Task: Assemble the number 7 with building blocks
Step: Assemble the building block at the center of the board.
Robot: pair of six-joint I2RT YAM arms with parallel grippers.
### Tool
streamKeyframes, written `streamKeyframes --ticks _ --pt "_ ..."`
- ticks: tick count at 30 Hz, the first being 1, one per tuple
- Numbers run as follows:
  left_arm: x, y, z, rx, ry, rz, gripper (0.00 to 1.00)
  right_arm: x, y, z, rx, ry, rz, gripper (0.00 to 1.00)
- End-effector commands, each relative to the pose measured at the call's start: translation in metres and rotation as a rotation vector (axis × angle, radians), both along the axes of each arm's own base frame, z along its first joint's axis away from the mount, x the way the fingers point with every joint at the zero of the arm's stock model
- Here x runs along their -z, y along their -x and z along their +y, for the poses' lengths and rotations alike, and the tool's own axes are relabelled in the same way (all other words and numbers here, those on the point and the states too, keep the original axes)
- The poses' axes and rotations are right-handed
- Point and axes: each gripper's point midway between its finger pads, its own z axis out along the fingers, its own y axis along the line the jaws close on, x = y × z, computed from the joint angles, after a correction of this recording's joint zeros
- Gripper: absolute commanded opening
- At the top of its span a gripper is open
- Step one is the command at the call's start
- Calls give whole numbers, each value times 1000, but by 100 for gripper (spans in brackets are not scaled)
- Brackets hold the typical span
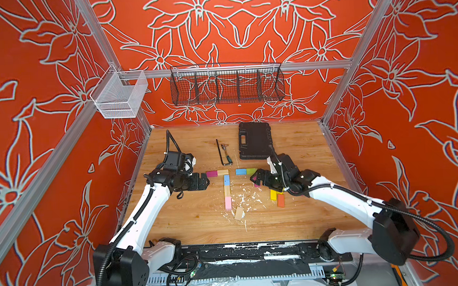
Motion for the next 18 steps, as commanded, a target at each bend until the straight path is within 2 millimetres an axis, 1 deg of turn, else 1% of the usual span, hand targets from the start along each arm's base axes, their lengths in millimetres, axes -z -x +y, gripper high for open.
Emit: streamKeyframes --ticks 1,3,7,10,14,18 --pt "3 1 0 14 7 1 98 -8 -7 15 118 -218 12 97" --pt "2 1 0 14 7 0 98 -3 -10 13 142 -219 6 97" --pt "2 1 0 13 6 -3 98 15 -15 12 187 -236 9 97" --pt "2 1 0 13 5 -4 98 29 -19 19 199 -277 39 97" --pt "2 1 1 12 3 -2 98 42 -24 31 193 -323 76 97" --pt "2 1 1 11 1 -5 98 53 -27 32 210 -323 92 96"
